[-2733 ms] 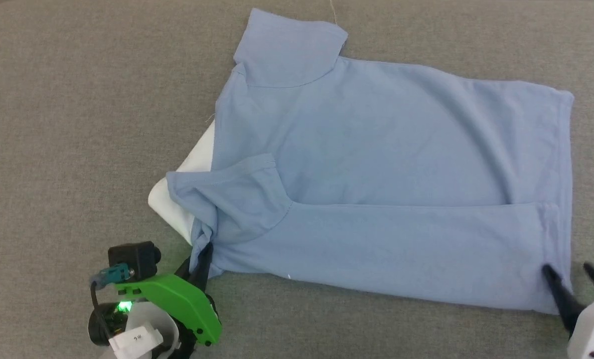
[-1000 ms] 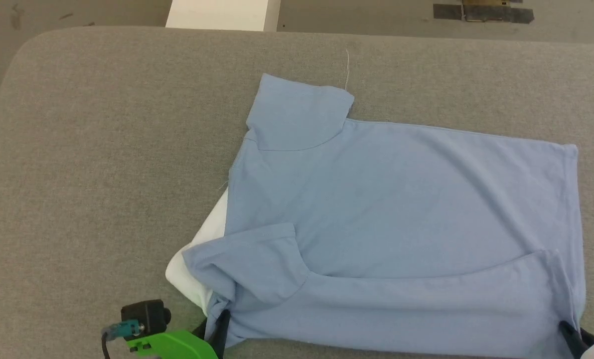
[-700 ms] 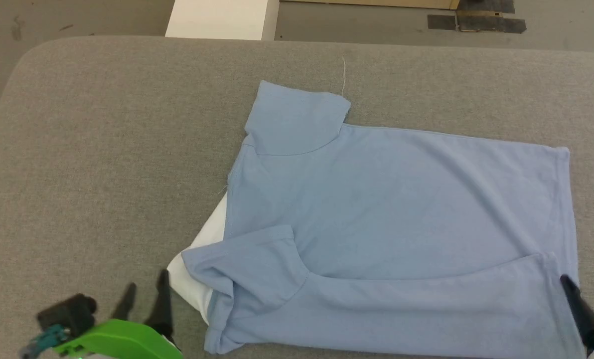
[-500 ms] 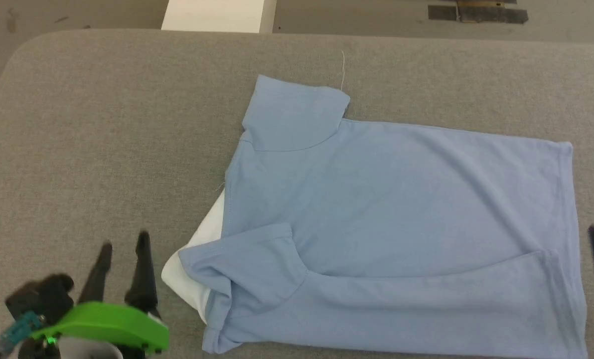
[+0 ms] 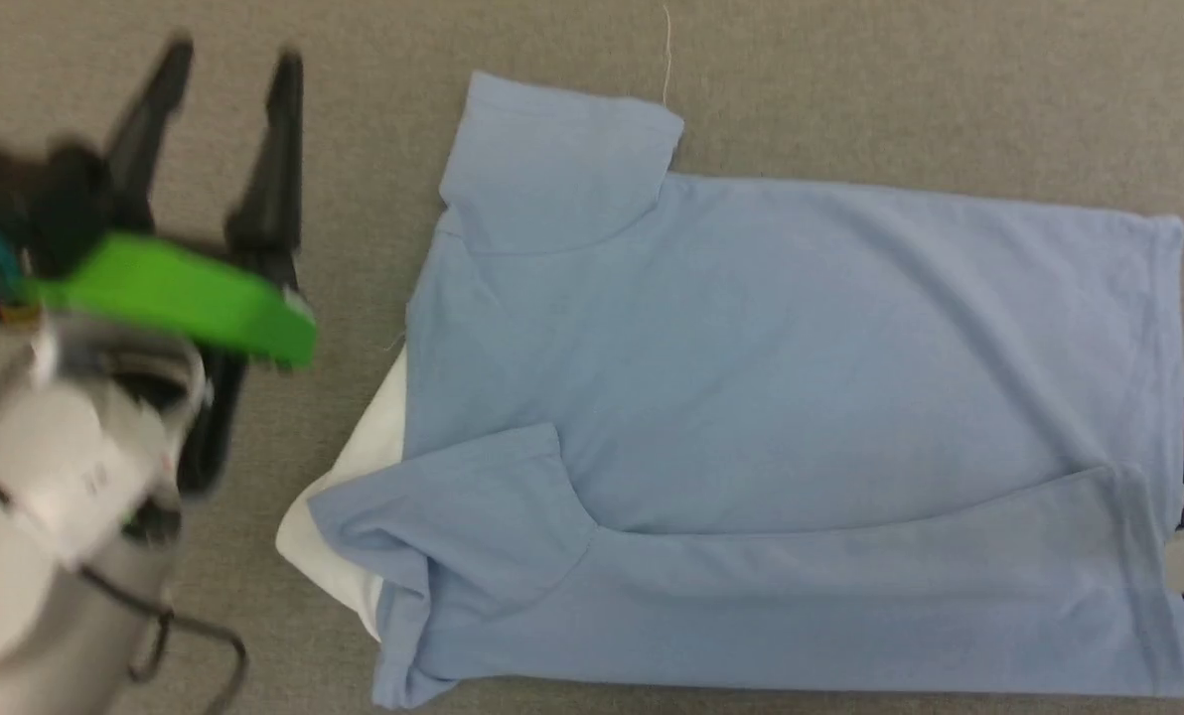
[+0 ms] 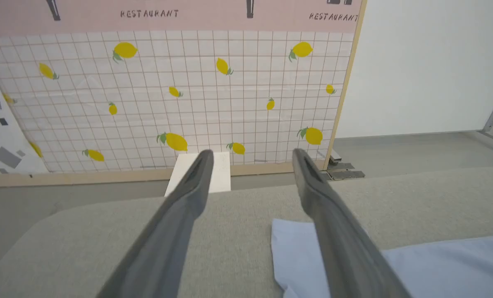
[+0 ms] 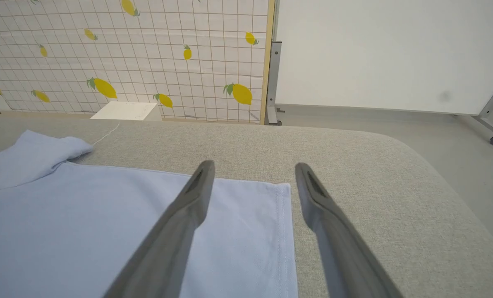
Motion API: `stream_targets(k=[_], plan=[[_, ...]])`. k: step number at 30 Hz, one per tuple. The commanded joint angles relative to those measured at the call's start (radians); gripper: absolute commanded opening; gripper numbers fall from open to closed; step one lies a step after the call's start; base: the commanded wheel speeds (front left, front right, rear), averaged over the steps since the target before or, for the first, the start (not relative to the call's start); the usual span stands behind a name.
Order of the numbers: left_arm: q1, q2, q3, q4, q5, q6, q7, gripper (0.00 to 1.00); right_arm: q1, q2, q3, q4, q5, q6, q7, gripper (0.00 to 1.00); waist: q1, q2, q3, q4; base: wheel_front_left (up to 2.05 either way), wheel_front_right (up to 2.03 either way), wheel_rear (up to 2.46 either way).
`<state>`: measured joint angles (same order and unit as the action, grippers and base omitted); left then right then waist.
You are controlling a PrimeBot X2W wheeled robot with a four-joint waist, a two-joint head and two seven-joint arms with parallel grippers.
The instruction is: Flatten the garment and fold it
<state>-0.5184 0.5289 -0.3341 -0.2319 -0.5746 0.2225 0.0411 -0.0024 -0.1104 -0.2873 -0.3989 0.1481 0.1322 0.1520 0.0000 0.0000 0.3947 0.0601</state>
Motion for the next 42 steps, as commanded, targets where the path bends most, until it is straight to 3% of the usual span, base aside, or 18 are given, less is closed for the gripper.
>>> stream_targets(k=[1,6,12,18,25,26,27,36,42], plan=[[-0.078,0.014,-0.013,0.035,0.014,-0.028,0.03,1.0,-0.028,0.001,0.01,0.004,-0.007,-0.002,-0.007,1.0,0.0,0.0,0.082,-0.027,0.0,0.0,0.0],[-0.299,0.018,-0.075,0.178,0.023,-0.113,0.16,1.0,-0.067,0.001,0.033,0.014,-0.008,-0.002,-0.017,1.0,0.0,0.0,0.162,-0.055,0.0,0.0,0.0],[-0.415,0.009,-0.14,0.319,0.008,-0.198,0.262,1.0,-0.101,0.005,0.06,0.032,-0.002,-0.002,-0.027,1.0,0.0,0.0,0.23,-0.091,0.0,0.0,0.0],[-0.456,0.017,-0.164,0.411,-0.013,-0.235,0.335,1.0,-0.126,0.012,0.085,0.046,0.001,-0.002,-0.031,1.0,0.0,0.0,0.276,-0.121,0.0,0.0,0.0],[-0.476,0.018,-0.173,0.474,-0.034,-0.242,0.389,1.0,-0.137,0.018,0.084,0.053,0.0,-0.002,-0.031,1.0,0.0,0.0,0.305,-0.139,0.0,0.0,0.0],[-0.476,0.02,-0.176,0.484,-0.037,-0.24,0.405,0.73,-0.137,0.018,0.084,0.053,0.0,-0.002,-0.03,1.0,0.0,0.0,0.306,-0.14,0.0,0.0,0.0],[-0.477,0.022,-0.177,0.491,-0.039,-0.238,0.417,0.0,-0.137,0.018,0.083,0.053,0.0,-0.002,-0.027,1.0,0.0,0.0,0.307,-0.141,0.0,0.0,0.0],[-0.463,0.027,-0.17,0.508,-0.053,-0.23,0.409,0.0,-0.192,-0.04,0.073,0.018,0.02,-0.002,0.015,1.0,0.0,0.0,0.273,-0.129,0.0,0.0,0.0],[-0.45,0.013,-0.173,0.51,-0.058,-0.229,0.377,0.0,-0.343,-0.136,0.052,0.009,0.091,-0.002,0.154,1.0,0.0,0.0,0.247,-0.114,0.0,0.0,0.0]])
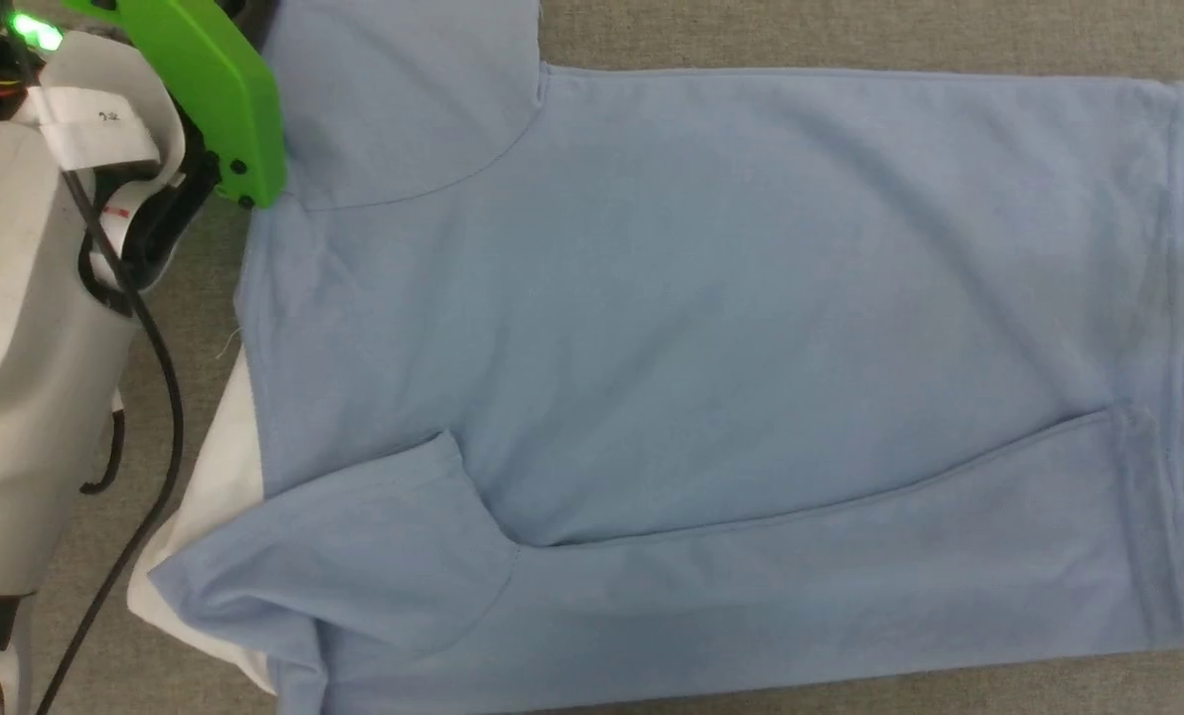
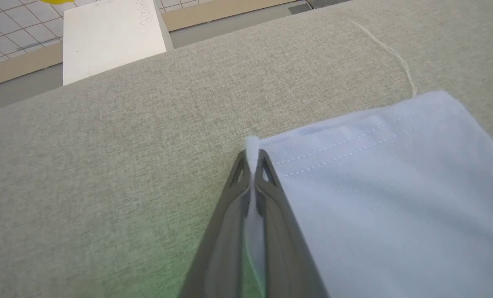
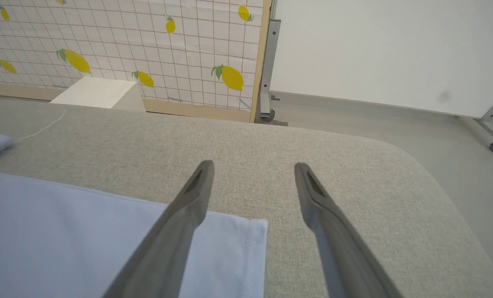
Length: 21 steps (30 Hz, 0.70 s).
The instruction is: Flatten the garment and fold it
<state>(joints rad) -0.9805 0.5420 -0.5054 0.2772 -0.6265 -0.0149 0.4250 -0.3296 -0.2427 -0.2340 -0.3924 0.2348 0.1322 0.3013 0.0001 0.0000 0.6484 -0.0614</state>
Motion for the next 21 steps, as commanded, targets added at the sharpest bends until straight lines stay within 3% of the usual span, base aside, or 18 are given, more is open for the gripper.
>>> stream_targets(k=[1,7,11,21], plan=[[0.013,-0.004,-0.004,0.0,-0.006,0.009,-0.009,0.0,-0.042,-0.019,-0.004,0.016,0.012,-0.002,0.05,1.0,-0.0001,0.0,-0.008,0.011,0.0,0.0,0.0],[0.006,-0.024,-0.018,-0.008,-0.006,0.006,-0.018,0.0,-0.15,-0.097,-0.001,0.114,0.091,-0.002,0.3,1.0,-0.0001,0.0,0.006,0.039,0.0,0.0,0.0],[-0.003,-0.033,-0.025,-0.011,-0.004,0.007,-0.02,0.0,-0.177,-0.132,-0.007,0.175,0.101,-0.002,0.405,1.0,-0.0001,0.0,0.026,0.056,0.0,0.0,0.0],[-0.023,-0.048,-0.038,0.0,-0.002,0.005,-0.027,0.0,-0.181,-0.142,0.003,0.259,0.107,-0.002,0.52,0.98,-0.0001,0.0,0.051,0.078,0.0,0.0,0.0]])
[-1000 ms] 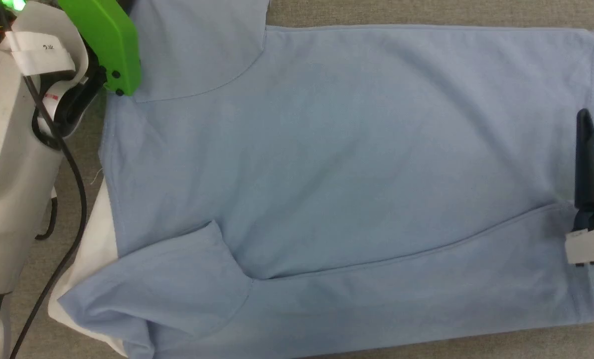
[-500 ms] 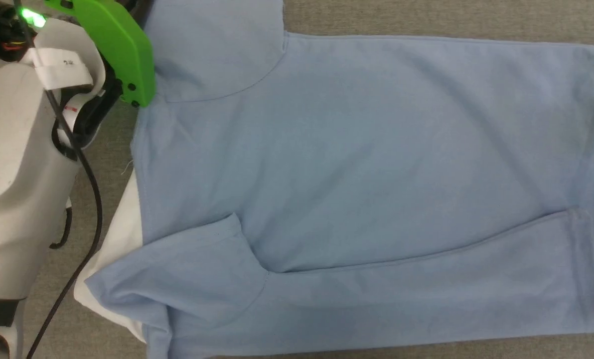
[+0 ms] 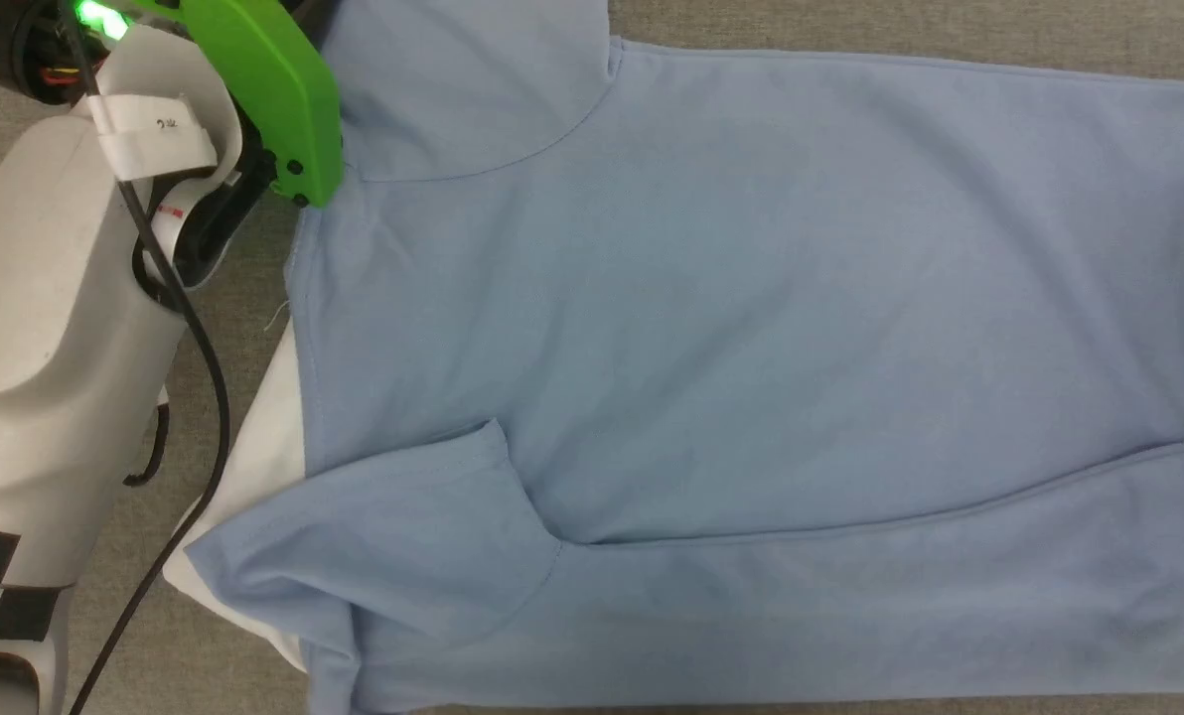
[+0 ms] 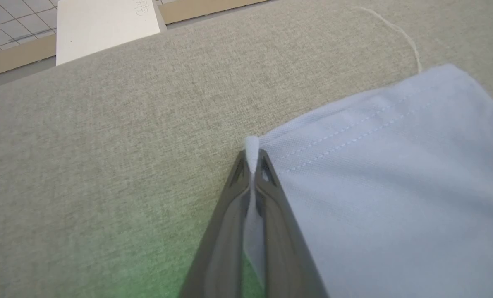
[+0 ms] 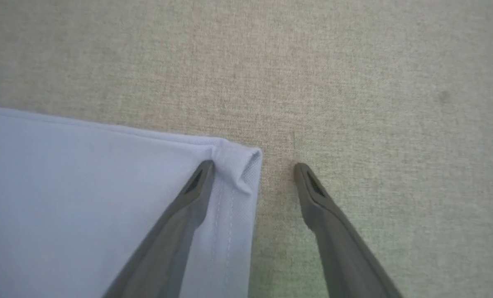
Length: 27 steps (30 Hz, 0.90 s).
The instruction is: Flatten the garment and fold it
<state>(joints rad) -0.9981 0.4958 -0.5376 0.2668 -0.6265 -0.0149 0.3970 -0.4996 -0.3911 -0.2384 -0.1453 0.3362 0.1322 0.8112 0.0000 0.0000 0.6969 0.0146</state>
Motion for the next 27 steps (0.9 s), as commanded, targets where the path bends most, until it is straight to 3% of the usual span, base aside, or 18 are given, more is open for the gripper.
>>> stream_targets(k=[1,2,3,8,16,22,27], plan=[[-0.007,-0.002,-0.007,0.012,-0.002,0.004,0.001,0.0,-0.012,0.01,0.007,0.019,0.008,-0.002,0.014,0.55,0.0,0.0,0.004,0.003,0.0,0.0,0.0],[-0.009,-0.003,-0.007,0.013,-0.003,0.004,0.0,0.0,-0.015,0.016,0.006,0.027,0.012,-0.002,0.018,0.05,0.0,0.0,0.006,0.004,0.0,0.0,0.0],[-0.011,-0.004,-0.008,0.015,-0.003,0.003,-0.001,0.0,-0.018,0.018,0.006,0.035,0.015,-0.002,0.021,0.0,0.0,0.0,0.007,0.005,0.0,0.0,0.0],[-0.019,-0.003,-0.006,0.02,0.0,0.002,-0.023,0.0,-0.037,0.013,-0.004,0.053,0.007,-0.002,-0.001,0.0,0.0,0.0,0.004,0.008,0.0,0.0,0.0],[0.026,0.012,0.038,-0.007,-0.018,-0.006,-0.149,0.0,-0.031,0.003,-0.017,0.051,0.012,-0.002,-0.115,0.0,0.0,0.0,-0.077,0.007,0.0,0.0,0.0],[0.158,0.039,0.088,-0.105,-0.063,-0.001,-0.254,0.0,0.043,0.006,-0.023,0.034,0.027,-0.002,-0.17,0.0,0.0,0.0,-0.171,0.007,0.0,0.0,0.0],[0.33,0.076,0.127,-0.229,-0.095,0.031,-0.318,0.0,0.13,0.035,-0.04,0.002,0.043,-0.002,-0.211,0.0,0.0,0.0,-0.252,0.012,0.0,0.0,0.0]])
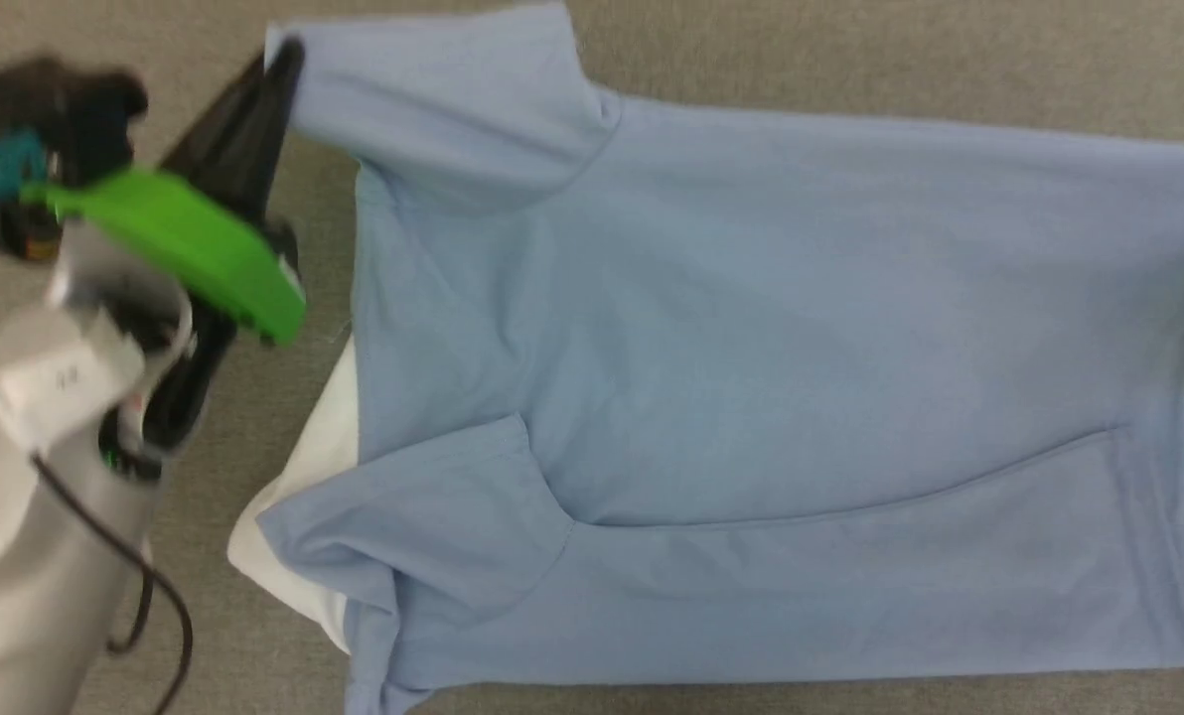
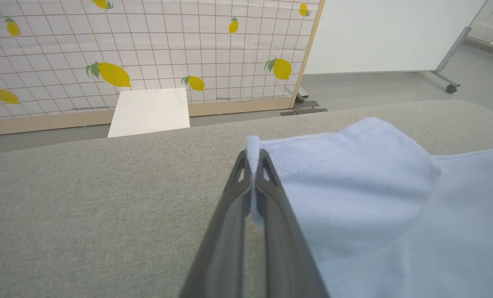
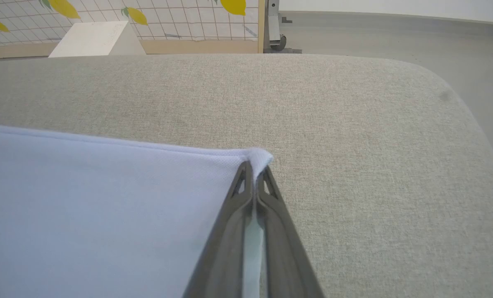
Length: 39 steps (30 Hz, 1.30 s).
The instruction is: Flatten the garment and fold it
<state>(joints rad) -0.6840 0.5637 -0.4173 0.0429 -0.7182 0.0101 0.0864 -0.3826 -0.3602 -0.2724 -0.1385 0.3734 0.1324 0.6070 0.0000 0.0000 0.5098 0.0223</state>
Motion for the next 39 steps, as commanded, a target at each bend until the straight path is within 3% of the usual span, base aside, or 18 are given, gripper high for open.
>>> stream_targets(k=[1,10,17,25,26,27,28,34,39], plan=[[0.048,0.012,0.012,-0.03,-0.01,0.013,-0.016,0.0,0.03,0.013,-0.012,-0.013,0.01,-0.002,-0.012,0.0,0.0,0.0,-0.077,0.006,0.0,0.0,0.0],[0.384,0.07,0.043,-0.224,-0.05,0.104,-0.053,0.0,0.239,0.092,-0.043,-0.094,0.051,-0.002,-0.062,0.0,0.0,0.0,-0.182,0.023,0.0,0.0,0.0],[0.581,0.058,0.016,-0.26,-0.1,0.123,-0.074,0.0,0.407,0.159,-0.068,-0.106,0.1,-0.002,-0.091,0.0,0.0,0.0,-0.212,0.032,0.0,0.0,0.0],[0.678,0.054,-0.019,-0.205,-0.111,0.133,-0.071,0.0,0.51,0.156,-0.063,-0.07,0.1,-0.002,-0.109,0.0,0.0,0.0,-0.228,0.031,0.0,0.0,0.0],[0.68,0.051,-0.024,-0.195,-0.11,0.133,-0.07,0.0,0.516,0.156,-0.059,-0.064,0.096,-0.002,-0.111,0.3,0.0,0.0,-0.231,0.032,0.0,0.0,0.0],[0.68,0.047,-0.031,-0.183,-0.107,0.133,-0.07,0.48,0.522,0.157,-0.052,-0.056,0.094,-0.002,-0.112,1.0,0.0,0.0,-0.236,0.033,0.0,0.0,0.0],[0.679,0.043,-0.035,-0.174,-0.104,0.133,-0.071,1.0,0.525,0.16,-0.049,-0.049,0.094,-0.002,-0.111,1.0,0.0,0.0,-0.24,0.033,0.0,0.0,0.0],[0.666,0.011,-0.047,-0.142,-0.103,0.135,-0.087,1.0,0.526,0.164,-0.025,-0.032,0.11,-0.002,-0.095,1.0,0.0,0.0,-0.267,0.034,0.0,0.0,0.0],[0.677,-0.005,0.008,-0.176,-0.104,0.18,-0.155,1.0,0.52,0.165,-0.058,-0.075,0.149,-0.002,-0.074,1.0,0.0,0.0,-0.283,0.033,0.0,0.0,0.0]])
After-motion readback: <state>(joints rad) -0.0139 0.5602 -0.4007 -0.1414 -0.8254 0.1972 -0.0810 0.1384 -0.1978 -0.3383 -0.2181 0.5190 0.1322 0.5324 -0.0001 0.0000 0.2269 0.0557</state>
